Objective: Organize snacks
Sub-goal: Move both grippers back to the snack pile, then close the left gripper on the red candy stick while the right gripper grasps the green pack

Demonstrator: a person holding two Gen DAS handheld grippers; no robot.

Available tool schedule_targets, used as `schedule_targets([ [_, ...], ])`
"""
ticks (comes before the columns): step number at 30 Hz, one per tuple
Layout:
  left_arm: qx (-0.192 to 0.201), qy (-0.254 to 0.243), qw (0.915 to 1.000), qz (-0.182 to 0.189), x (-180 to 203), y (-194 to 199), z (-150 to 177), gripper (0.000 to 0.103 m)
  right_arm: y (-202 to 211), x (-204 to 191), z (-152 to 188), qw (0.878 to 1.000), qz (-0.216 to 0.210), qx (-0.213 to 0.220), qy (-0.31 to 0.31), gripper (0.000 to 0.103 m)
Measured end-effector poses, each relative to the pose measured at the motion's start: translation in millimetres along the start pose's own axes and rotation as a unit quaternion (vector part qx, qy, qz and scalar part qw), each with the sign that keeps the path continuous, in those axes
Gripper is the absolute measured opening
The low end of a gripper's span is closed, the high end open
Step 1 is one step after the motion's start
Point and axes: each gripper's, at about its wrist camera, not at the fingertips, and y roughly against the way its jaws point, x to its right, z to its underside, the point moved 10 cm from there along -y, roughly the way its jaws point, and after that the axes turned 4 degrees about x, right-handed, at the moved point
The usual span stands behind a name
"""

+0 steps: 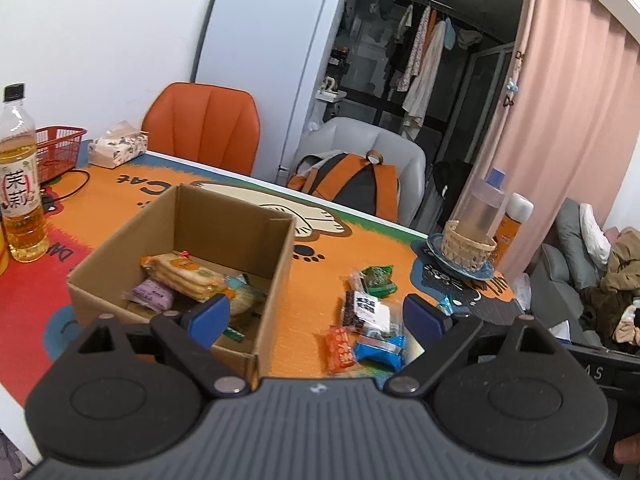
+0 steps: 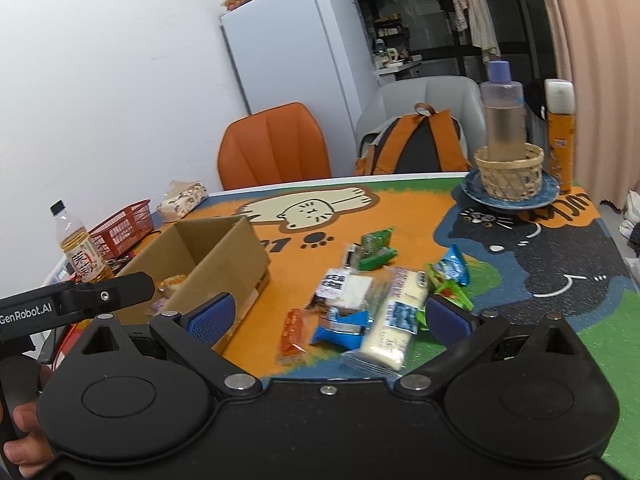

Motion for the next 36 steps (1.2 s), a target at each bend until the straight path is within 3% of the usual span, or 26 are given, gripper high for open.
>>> schedule_targets([
  [13,-0.017,-0.032,0.9985,0.041,48,-31,14,0.092,-1,51,8,0.999,0.046,0.002,-0.007,0.101],
  [19,-0.034,-0.036,0.9975,0.051,64,-53,26,0.089,-14,66,15,0.999,0.044,-0.014,-0.017,0.081],
  [36,-0.085,-0.032,0.9959,-0.006,43,-103,65,0.067,-64,90,24,0.997,0.035,-0.044,-0.058,0.058],
])
